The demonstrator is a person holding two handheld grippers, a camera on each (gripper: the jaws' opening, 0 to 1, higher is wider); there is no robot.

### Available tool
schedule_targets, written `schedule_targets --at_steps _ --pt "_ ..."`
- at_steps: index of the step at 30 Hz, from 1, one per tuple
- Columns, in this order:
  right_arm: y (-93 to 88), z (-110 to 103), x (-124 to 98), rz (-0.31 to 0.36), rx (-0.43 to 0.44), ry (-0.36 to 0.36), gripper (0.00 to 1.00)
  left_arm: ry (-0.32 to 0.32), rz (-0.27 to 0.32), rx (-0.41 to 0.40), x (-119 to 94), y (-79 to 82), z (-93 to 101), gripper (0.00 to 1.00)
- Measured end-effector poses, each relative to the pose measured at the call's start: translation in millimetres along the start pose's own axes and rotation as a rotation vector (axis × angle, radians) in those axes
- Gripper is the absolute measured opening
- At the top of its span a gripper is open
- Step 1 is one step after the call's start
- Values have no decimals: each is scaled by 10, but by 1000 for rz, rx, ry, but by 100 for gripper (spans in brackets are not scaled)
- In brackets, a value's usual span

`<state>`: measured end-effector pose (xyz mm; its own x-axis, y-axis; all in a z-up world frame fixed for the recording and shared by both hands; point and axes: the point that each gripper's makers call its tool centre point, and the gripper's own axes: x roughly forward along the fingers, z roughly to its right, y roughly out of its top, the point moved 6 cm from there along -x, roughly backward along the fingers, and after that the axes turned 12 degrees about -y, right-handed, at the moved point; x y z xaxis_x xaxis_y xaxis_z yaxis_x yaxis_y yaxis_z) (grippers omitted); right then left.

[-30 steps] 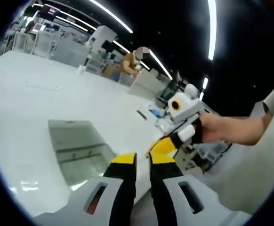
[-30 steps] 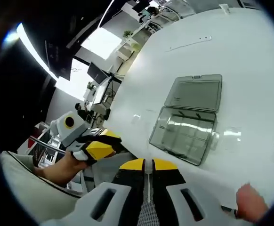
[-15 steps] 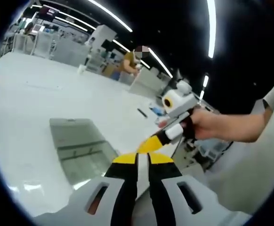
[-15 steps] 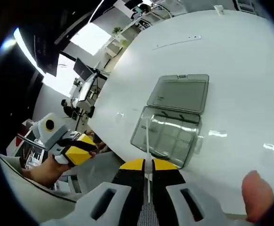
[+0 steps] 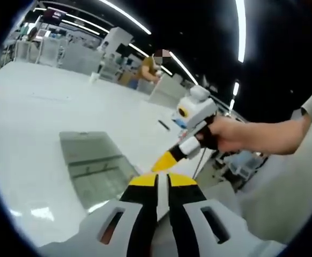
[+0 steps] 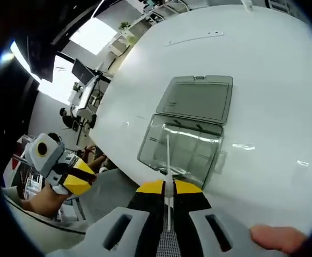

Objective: Insert the divider into the dual guide fixture by aligning both edges with the guide slots and pushing it downward to the bottom, including one-sided entry, uneven engagement, binding, and posture correction.

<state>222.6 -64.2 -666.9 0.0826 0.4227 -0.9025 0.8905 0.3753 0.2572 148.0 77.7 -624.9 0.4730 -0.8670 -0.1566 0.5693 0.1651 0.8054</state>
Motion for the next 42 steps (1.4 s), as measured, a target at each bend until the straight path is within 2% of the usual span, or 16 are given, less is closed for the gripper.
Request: schedule_targets --at_steps 4,7,8,9,11,14,17,19,22,23,27,34,37,42 --pt "7 -9 44 -25 2 -11 0 6 -5 6 -13 -18 -3 3" --pt "28 -15 57 -12 -37 -29 0 7 -9 9 -18 -32 6 3" --pt "35 -14 63 -6 -37 -32 0 8 -10 9 -19 -36 8 3" --pt "19 -20 69 -34 -20 -27 0 7 -10 10 -23 -40 12 3" --pt "32 -11 73 -27 -20 -35 0 9 -11 10 -30 -48 15 3" --pt "25 13 101 -37 -54 -64 0 10 -11 10 -45 -59 25 2" --pt "28 2 134 -54 -72 -54 0 11 -12 10 -55 -71 24 2" --pt "51 10 132 -35 -83 -71 0 12 -9 9 -63 -73 27 2" --pt "53 8 149 -42 -83 -79 0 13 -8 10 -70 -75 34 2" --pt "37 -13 155 -68 -58 -66 0 14 -9 11 -73 -77 37 2" --pt "59 -20 157 -80 -9 -80 0 18 -9 9 -92 -94 33 2" --pt "102 -16 229 -116 31 -116 0 22 -6 9 -104 -112 36 2" --pt "142 -20 241 -105 48 -135 0 26 -2 8 -114 -121 37 2" --pt "215 -27 292 -125 76 -144 0 30 3 5 -125 -146 28 2"
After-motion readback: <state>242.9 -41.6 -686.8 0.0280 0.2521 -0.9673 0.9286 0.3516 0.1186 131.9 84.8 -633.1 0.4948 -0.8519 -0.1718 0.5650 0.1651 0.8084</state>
